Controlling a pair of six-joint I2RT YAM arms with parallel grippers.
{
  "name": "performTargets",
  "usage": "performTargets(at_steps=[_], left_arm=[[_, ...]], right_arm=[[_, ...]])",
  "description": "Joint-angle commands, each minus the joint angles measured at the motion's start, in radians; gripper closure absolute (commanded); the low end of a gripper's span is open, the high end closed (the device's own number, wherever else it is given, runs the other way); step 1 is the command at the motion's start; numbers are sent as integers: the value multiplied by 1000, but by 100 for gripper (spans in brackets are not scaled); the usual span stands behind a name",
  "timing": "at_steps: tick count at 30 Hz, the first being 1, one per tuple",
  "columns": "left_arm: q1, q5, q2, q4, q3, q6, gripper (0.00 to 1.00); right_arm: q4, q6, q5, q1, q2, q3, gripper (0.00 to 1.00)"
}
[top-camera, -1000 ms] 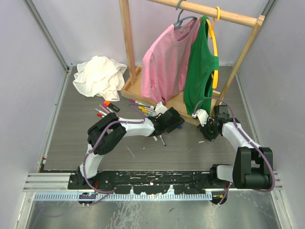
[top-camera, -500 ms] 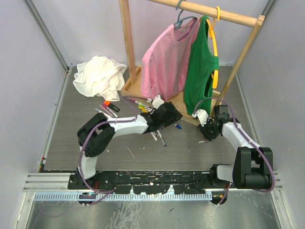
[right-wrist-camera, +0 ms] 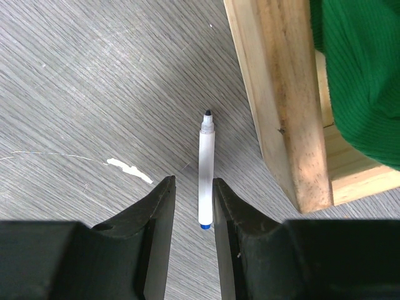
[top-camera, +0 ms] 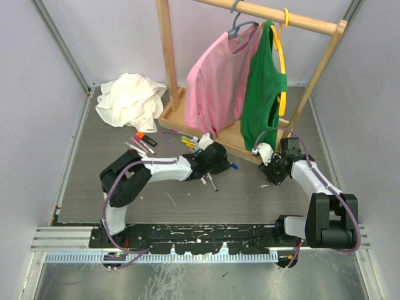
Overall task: Open the pen caps
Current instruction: Adjust the pen cap at the center of the board.
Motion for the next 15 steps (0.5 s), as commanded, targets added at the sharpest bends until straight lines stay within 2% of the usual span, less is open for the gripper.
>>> performTargets(at_steps=[1, 15], left_arm=[[-6, 30, 59, 23, 48, -11, 80], [-3, 27, 168, -12, 151, -4, 79]], right_arm=[[-4, -14, -19, -7, -33, 17, 64], [-5, -21, -23, -9, -25, 13, 64]])
